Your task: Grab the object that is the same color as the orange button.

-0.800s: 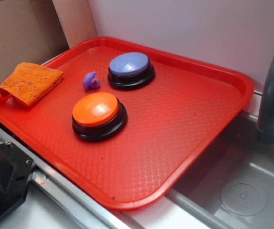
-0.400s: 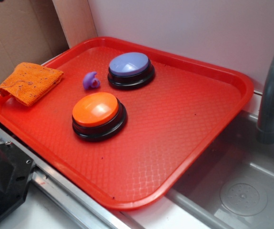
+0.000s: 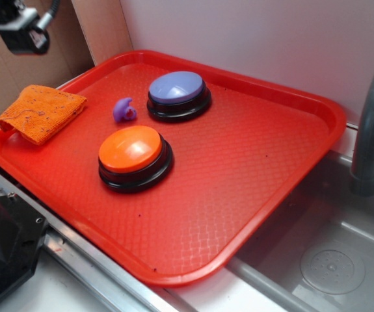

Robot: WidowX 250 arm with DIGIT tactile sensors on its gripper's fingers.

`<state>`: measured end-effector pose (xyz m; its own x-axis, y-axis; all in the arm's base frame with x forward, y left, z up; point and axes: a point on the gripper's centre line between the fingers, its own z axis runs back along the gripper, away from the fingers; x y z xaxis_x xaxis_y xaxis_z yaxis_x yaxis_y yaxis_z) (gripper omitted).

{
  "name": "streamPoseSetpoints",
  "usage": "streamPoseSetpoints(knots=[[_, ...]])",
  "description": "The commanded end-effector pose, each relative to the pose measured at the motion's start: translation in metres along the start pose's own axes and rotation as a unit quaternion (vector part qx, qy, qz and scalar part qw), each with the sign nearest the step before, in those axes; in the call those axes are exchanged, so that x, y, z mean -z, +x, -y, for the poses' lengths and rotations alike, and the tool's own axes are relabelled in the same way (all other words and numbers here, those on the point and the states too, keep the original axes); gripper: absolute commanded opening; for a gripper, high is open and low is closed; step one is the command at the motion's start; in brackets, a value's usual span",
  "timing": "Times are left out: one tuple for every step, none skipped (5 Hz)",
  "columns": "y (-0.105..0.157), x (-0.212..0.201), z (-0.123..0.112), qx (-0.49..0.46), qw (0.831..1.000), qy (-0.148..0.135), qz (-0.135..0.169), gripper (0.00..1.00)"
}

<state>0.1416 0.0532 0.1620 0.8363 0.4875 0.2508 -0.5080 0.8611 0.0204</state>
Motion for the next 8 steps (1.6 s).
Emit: streamPoseSetpoints(knots=[[0.023,0.072,-0.072,-0.227,0.966,0.114,0.051,1.00],[0.022,0.094,-0.081,-0.330,0.925,0.180,0.057,1.00],[0.028,0.117,-0.095,-0.342,0.915,0.205,0.057,1.00],[0.027,0.131,-0.099,-0.343,0.917,0.193,0.061,1.00],[0.029,0.140,-0.110,-0.338,0.926,0.158,0.063,1.00],[0.030,0.146,-0.113,-0.329,0.935,0.122,0.053,0.82],[0.031,0.147,-0.110,-0.318,0.940,0.114,0.050,0.00],[0.033,0.145,-0.106,-0.302,0.946,0.110,0.048,0.00]])
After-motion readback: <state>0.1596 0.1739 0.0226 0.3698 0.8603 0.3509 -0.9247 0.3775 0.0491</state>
